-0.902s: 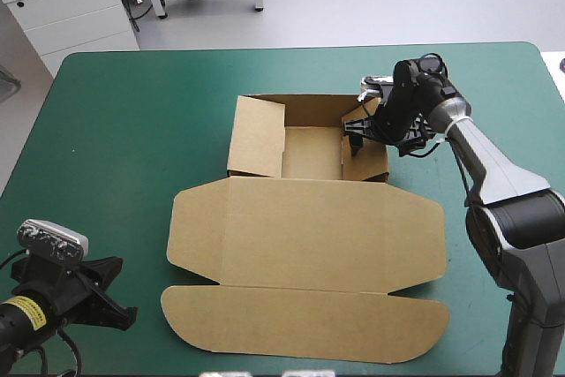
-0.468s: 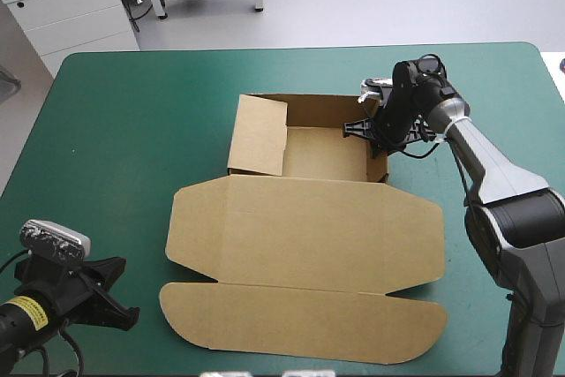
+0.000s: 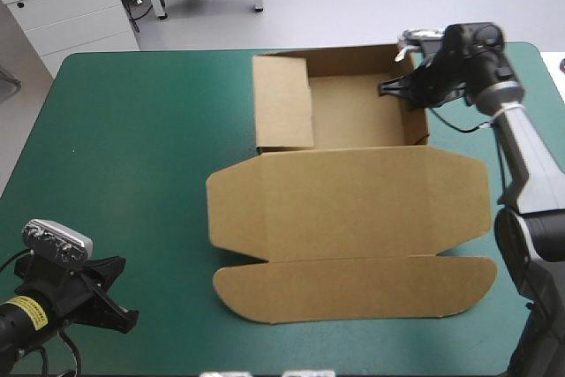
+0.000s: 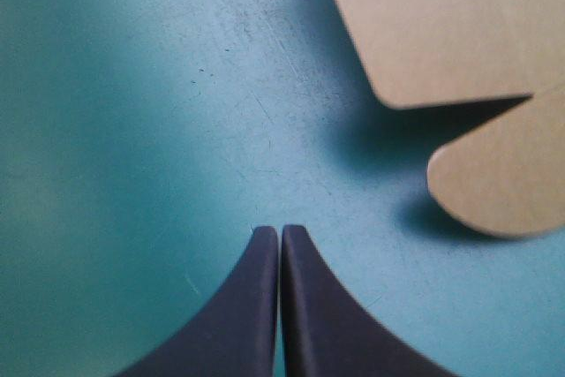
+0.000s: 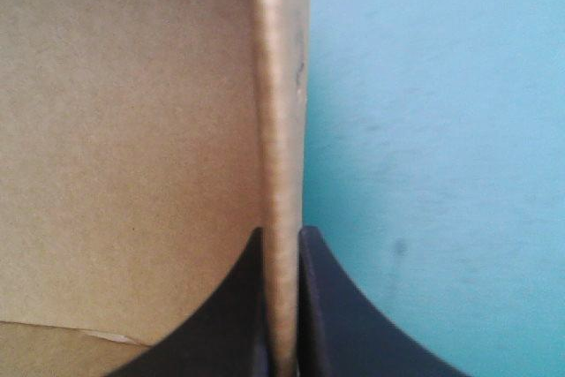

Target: Fold the box

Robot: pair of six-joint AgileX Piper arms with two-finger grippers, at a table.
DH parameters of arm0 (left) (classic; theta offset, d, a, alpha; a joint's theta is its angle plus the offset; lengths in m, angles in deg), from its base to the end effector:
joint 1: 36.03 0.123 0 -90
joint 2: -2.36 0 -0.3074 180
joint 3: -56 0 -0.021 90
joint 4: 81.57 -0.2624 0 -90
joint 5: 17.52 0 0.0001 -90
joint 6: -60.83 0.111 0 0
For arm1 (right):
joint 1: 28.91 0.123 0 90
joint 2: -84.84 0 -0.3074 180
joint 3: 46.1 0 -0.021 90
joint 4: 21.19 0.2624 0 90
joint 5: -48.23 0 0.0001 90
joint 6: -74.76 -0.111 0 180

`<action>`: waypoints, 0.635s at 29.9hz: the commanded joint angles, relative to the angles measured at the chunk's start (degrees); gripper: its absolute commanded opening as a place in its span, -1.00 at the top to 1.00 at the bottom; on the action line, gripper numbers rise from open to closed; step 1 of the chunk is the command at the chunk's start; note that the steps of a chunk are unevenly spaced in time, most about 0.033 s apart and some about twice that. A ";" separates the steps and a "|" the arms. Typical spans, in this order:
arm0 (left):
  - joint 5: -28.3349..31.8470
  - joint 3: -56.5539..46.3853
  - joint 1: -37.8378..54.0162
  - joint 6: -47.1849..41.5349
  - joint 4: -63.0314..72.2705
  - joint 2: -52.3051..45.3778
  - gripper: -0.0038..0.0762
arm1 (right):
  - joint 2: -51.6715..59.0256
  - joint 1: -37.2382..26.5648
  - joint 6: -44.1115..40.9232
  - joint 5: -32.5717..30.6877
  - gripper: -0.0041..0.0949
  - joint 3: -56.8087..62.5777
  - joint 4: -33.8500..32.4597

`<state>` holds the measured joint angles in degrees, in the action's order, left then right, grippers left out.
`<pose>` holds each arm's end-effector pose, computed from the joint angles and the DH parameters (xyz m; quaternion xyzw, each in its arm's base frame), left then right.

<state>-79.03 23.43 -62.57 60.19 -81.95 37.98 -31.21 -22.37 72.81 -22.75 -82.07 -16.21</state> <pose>0.0640 -0.0313 0.3480 0.2030 0.8821 -0.0966 0.4139 0.4395 0.0596 0.3683 -0.0353 0.9667 0.0617 0.2457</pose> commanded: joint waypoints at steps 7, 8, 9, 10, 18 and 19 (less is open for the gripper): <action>1.09 1.55 -0.32 0.63 0.00 0.39 0.93 | 6.73 -23.67 3.71 -0.86 0.96 -2.19 -3.18; 1.00 1.55 -0.32 0.63 -0.21 0.39 0.93 | 6.34 -25.91 3.71 -0.86 0.96 -2.06 -3.18; 0.87 1.55 -0.32 0.63 -0.19 0.39 0.93 | 6.09 -27.55 3.71 -0.86 0.96 -2.06 -3.18; 0.87 1.55 -0.32 1.12 -0.23 0.39 0.93 | 5.72 -29.39 3.96 -0.86 0.96 -2.06 -3.18; 0.73 1.55 -0.32 2.24 -1.32 0.39 0.93 | 1.31 -38.39 4.50 0.88 0.96 -2.06 -3.18; 0.73 1.55 -0.32 2.24 -1.32 0.39 0.93 | 0.48 -39.02 4.50 0.98 0.96 -2.06 -3.18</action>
<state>-81.19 23.43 -62.57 62.49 -83.03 37.98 -32.29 -59.65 76.87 -23.10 -82.58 -20.35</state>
